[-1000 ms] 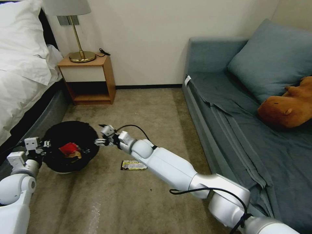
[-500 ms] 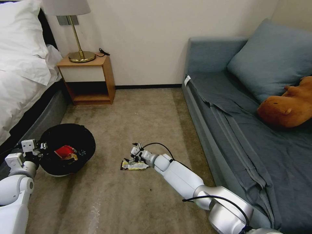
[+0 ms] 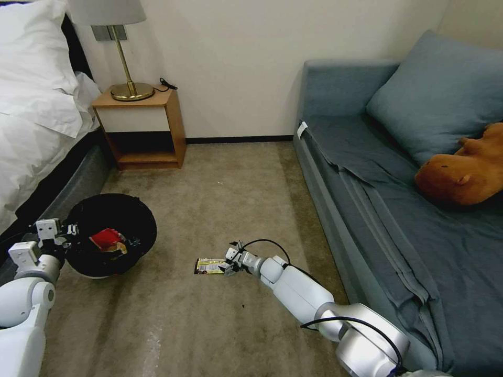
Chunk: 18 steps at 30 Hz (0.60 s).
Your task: Pick up the trash bin, then pick up the garbage on the floor and place it into the trash bin.
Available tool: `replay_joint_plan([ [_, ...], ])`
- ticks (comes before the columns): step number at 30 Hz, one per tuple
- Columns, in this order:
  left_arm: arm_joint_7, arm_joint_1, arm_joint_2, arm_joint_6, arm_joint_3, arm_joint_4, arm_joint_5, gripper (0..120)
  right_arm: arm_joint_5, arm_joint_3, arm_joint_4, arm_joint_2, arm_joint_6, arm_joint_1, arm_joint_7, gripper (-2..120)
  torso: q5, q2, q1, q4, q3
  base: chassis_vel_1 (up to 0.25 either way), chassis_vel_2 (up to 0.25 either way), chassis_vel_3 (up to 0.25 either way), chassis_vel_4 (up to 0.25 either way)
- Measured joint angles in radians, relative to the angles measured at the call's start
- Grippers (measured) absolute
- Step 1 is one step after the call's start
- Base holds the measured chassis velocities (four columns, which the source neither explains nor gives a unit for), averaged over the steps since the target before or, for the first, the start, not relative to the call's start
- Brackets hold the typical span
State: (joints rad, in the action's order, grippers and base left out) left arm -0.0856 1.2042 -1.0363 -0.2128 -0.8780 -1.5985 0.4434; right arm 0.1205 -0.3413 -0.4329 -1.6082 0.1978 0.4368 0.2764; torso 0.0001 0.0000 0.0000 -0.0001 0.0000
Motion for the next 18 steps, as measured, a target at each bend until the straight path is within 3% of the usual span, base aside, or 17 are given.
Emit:
replay_joint_plan([
  [18,0.003,0.039,-0.021,-0.015,0.002,-0.086,-0.002,6,-0.001,0.007,0.043,0.000,-0.024,0.014,0.046,100,-0.0002,0.000,0.000,0.0001,0.000,0.000,0.000,0.000,0.000],
])
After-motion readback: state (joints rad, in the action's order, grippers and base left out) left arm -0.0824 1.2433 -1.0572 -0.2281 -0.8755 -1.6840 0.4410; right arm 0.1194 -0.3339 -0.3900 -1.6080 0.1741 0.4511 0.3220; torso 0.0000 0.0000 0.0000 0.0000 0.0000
